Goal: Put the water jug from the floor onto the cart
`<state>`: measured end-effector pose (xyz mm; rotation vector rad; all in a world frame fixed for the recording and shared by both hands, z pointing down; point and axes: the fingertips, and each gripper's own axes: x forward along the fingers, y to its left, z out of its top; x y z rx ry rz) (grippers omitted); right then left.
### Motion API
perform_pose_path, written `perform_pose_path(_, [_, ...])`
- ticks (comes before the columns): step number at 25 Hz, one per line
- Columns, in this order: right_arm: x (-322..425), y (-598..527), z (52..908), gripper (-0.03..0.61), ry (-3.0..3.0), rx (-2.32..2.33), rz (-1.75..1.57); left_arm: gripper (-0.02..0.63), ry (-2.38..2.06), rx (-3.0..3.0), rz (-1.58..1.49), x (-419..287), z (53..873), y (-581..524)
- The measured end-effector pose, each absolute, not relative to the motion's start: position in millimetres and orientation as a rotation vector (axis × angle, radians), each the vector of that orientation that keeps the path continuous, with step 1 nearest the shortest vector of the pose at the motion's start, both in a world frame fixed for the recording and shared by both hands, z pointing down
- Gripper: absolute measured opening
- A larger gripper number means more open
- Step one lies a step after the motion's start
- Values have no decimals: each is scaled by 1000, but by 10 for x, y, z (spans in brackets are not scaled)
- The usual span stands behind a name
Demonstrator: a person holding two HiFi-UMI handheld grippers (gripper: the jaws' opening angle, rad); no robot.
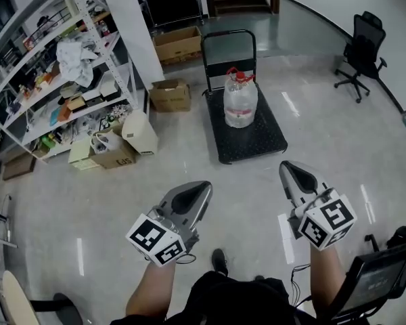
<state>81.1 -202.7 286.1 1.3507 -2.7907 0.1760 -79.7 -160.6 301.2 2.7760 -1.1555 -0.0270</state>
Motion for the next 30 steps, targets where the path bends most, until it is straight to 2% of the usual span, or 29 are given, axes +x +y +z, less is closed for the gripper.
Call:
perform_pose_path(7, [1465,-1053,2876,0,-2853,1207,155,-5,-1201,2742,-65,73,2979,-665])
perform_pose_path(12, [1853,-623,2875,0,-2864,1217,181,-5,-1240,2694,-4,323,2974,-149])
perform_pose_path(19, [1920,-272,2708,0,-2857,1281,164,-5,-1230,2753,41,367,2833,342])
perform_pose_path(30, [1472,131,2584,0,-2857,1290,170,-6,-1283,2737,-34,-185,2701,711])
